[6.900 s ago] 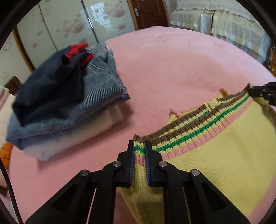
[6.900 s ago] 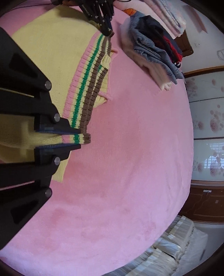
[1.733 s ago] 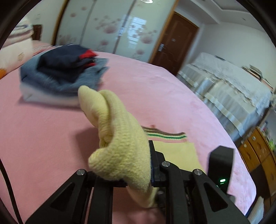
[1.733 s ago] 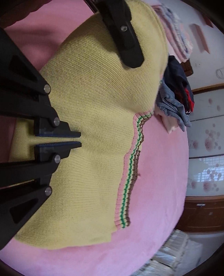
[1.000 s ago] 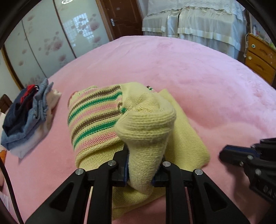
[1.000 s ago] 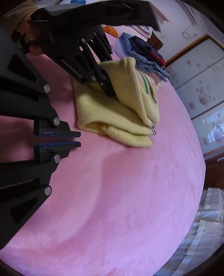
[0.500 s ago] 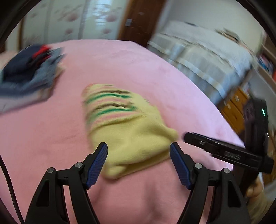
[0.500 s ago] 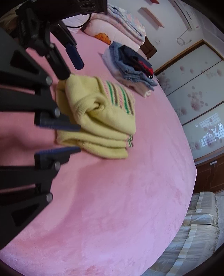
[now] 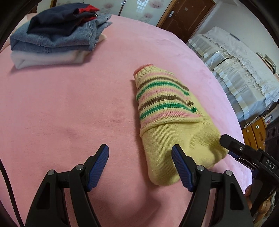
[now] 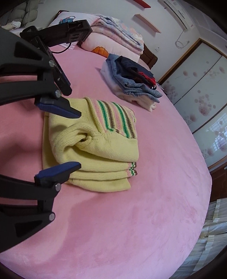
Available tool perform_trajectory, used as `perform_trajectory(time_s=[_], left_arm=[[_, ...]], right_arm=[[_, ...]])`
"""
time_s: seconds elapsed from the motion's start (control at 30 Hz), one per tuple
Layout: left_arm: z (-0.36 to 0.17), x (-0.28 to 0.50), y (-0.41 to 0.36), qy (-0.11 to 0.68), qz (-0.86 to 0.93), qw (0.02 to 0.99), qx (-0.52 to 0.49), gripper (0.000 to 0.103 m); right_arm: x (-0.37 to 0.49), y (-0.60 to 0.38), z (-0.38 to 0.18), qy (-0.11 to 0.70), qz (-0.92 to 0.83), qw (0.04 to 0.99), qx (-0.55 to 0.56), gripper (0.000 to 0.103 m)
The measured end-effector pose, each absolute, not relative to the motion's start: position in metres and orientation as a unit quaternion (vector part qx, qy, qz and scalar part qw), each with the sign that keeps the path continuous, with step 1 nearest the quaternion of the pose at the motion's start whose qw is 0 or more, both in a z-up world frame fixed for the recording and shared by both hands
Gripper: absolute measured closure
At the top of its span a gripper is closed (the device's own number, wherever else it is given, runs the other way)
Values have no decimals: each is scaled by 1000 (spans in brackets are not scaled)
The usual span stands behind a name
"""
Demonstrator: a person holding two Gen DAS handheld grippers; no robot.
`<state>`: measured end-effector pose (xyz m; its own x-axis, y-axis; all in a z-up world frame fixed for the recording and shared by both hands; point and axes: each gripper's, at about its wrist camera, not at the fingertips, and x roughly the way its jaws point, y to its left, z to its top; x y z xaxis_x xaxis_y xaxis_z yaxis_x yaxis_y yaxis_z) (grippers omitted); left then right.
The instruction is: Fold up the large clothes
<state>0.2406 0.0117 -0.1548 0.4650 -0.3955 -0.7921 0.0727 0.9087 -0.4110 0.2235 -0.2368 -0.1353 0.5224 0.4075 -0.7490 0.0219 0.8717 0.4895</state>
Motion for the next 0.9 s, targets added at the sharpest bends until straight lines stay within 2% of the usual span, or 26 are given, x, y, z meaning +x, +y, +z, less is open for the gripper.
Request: perform_trajectory(time_s=[0.07,0.13,0.17,0.3,0.4,0.63,0.73,0.83,0.9], left_arm=[[-159,246,8,501,-140,838,-164,30],[-160,250,4,501,-143,837,-165,30],[-160,251,3,500,-144,838,-165,30],[-153,255,-6,492,-152,842,-160,30],[-147,255,-14,485,-160,847,-146,30],[-162,257,-39,499,-173,841,-114,30],[-157,257,-41,503,-170,840,-113,30],[-154,257,-46,500,-181,842,-92,30],[-157,259,-50,506,-186,838,-87,29]], right_arm=[[232,-234,-142,492,119,832,226,52],[241,-231,-151,513,123,819,225,69],[245,-230,-156,522,129,812,226,86],[238,-237,-158,506,117,826,221,90],[210,-246,-142,464,99,855,212,91],[193,-260,-186,490,65,834,245,91],[186,-262,-178,475,53,842,250,92],[176,-259,-160,441,34,873,206,92],[182,-262,-174,467,30,859,208,92]])
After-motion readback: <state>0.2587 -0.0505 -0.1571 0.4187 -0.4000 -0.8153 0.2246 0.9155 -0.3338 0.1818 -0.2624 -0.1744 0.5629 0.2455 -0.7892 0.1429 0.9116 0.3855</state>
